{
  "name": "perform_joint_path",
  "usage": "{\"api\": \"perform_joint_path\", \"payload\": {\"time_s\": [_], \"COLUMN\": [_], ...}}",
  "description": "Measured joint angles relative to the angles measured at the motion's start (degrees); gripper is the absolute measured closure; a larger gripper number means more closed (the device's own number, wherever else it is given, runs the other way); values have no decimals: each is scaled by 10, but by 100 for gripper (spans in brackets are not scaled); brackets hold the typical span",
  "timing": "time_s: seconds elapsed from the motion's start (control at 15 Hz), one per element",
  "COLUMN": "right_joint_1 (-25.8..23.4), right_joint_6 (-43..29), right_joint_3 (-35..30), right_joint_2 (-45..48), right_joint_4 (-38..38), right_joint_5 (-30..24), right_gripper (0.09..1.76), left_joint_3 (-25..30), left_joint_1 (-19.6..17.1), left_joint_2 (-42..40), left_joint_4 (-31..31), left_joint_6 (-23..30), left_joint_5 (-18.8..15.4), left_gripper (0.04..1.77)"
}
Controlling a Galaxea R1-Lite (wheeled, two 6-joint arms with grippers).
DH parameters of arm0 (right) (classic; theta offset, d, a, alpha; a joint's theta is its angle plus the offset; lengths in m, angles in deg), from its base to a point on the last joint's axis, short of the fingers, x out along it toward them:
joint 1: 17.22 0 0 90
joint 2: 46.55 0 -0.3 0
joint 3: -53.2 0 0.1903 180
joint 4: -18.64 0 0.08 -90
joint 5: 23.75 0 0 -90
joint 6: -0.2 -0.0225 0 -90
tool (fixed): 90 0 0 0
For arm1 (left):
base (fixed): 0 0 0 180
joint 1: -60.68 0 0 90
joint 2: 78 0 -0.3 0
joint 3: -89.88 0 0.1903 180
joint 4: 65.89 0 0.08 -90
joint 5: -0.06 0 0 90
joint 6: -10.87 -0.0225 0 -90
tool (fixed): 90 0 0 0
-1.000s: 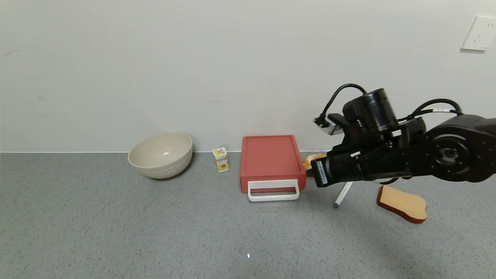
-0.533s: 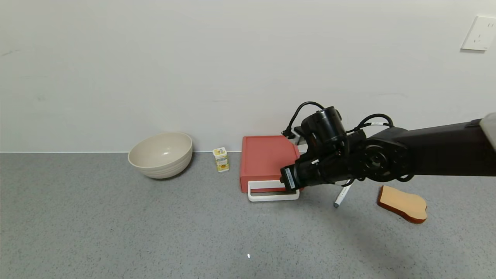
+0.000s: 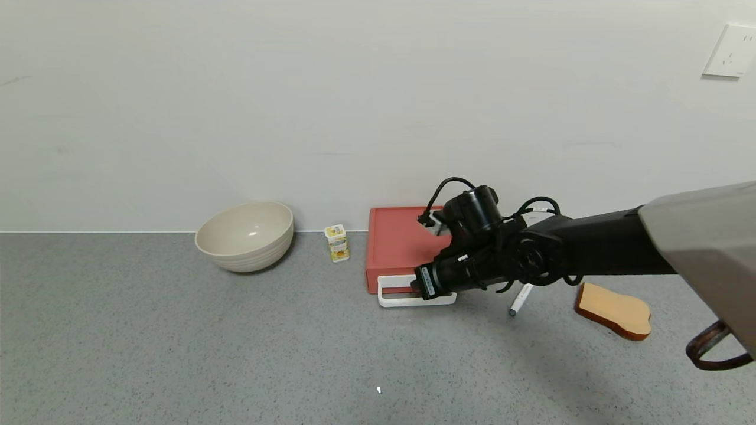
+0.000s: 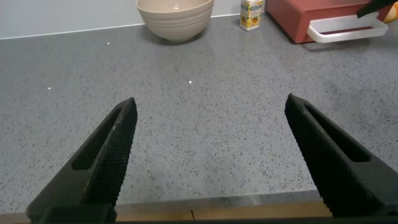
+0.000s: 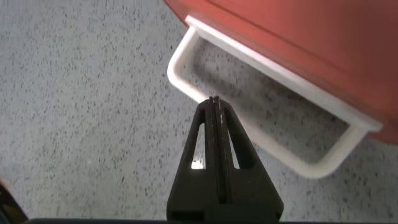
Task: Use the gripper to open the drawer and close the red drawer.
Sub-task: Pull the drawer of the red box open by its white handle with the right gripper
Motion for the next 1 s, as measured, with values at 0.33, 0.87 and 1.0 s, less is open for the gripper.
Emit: {"api": "perform_joint_path", "payload": {"time_s": [0.33, 0.87, 1.0], "right_joint_1": [4, 8, 8], "right_joint_6": [-1, -1, -3], "right_joint_3": [20, 65, 73], "right_joint_2": [-37, -74, -82], "right_joint_4": [-9, -9, -7], "right_joint_5": [0, -4, -4], "right_gripper": [173, 173, 173], "left_joint_3": [0, 0, 0], "left_joint_1": [0, 0, 0], "left_joint_2": [0, 0, 0], "left_joint_4": [0, 0, 0], "left_joint_6": [0, 0, 0], "left_joint_5": [0, 0, 0], "left_gripper": [9, 9, 9]}}
